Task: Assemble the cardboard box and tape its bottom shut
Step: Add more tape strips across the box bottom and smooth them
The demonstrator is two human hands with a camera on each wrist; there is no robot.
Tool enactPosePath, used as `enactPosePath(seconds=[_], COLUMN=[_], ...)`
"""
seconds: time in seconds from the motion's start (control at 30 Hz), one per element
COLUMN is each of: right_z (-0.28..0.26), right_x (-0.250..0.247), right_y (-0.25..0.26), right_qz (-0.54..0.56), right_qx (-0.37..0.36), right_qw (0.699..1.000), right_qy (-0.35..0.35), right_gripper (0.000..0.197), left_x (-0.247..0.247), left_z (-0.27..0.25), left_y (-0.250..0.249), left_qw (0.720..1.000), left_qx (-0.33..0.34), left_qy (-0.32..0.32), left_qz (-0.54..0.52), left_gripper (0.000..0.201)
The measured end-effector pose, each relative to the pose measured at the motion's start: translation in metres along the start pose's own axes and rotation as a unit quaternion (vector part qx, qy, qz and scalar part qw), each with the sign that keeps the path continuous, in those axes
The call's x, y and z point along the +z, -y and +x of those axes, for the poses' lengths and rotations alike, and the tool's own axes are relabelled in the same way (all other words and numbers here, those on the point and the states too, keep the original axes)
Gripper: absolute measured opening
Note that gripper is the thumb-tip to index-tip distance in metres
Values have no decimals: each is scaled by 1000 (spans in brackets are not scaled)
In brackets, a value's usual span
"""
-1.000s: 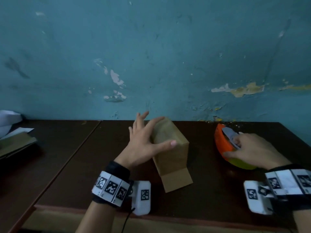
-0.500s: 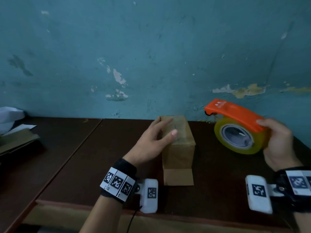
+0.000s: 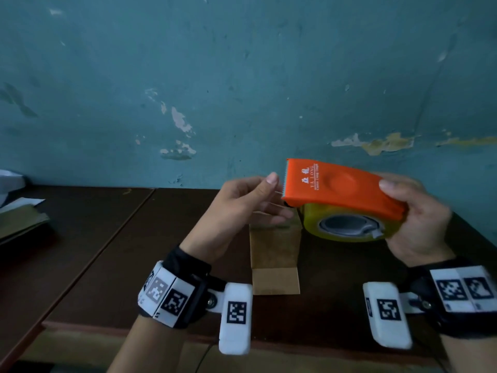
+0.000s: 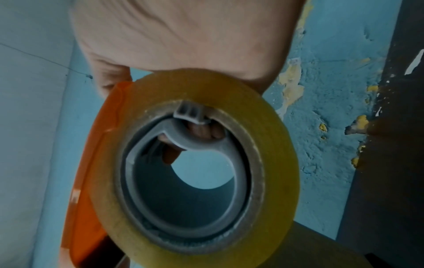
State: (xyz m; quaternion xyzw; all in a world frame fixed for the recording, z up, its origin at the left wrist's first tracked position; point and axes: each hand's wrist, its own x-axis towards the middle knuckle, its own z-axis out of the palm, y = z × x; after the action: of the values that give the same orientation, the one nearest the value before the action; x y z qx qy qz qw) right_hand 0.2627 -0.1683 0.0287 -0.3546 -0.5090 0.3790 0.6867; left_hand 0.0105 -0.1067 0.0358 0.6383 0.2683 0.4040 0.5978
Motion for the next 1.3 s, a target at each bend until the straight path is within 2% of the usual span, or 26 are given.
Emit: enactPosePath(seconds=[0.17, 0.2, 0.27, 0.37, 0.43, 0.63, 0.8, 0.87, 0.93, 1.03, 1.17, 1.27, 1.3], right_z=[-1, -1, -2, -4, -4, -3, -5, -5, -6, -5, -2, -2, -2], right_x=[3, 1, -1, -1, -3, -3, -2, -3, -3, 0, -3, -16, -20], right_y=[-6, -7, -5, 2, 3, 6, 10, 10, 12, 12, 6, 10, 13], right_qz=[-67, -76, -86, -79, -71, -86, -95, -109, -124, -145, -144, -139, -137], right_qx=[8, 3, -1, 2, 7, 0, 16, 14, 13, 8, 5, -6, -2], right_qw=[998, 997, 996, 997, 997, 995, 993, 992, 989, 985, 986, 988, 989], right_qy=[-16, -17, 4, 16, 28, 46, 66, 68, 75, 92, 86, 66, 59], right_gripper=[91, 90, 70, 54, 53, 51, 53, 44, 49, 75, 63, 80, 78], left_x=[3, 3, 2, -2, -3, -1, -5, -10, -14, -17, -29, -53, -59], left_z=[4, 3, 2, -1, -1, 0, 2, 1, -1, -2, -3, -7, -8], left_y=[9, 10, 11, 10, 9, 10, 13, 13, 13, 15, 16, 15, 15], left_qw=[999, 998, 996, 992, 992, 994, 997, 997, 996, 996, 993, 985, 985], left_qx=[1, -1, -2, -1, 0, -5, 31, 45, 56, 61, 83, 106, 105], left_qy=[12, 19, 34, 33, 27, 22, -22, -36, -47, -58, -80, -132, -138], left_qz=[-40, -54, -85, -120, -122, -105, -63, -49, -42, -33, -28, -29, -22], left_gripper=[60, 60, 56, 34, 24, 17, 10, 9, 10, 10, 4, 17, 18])
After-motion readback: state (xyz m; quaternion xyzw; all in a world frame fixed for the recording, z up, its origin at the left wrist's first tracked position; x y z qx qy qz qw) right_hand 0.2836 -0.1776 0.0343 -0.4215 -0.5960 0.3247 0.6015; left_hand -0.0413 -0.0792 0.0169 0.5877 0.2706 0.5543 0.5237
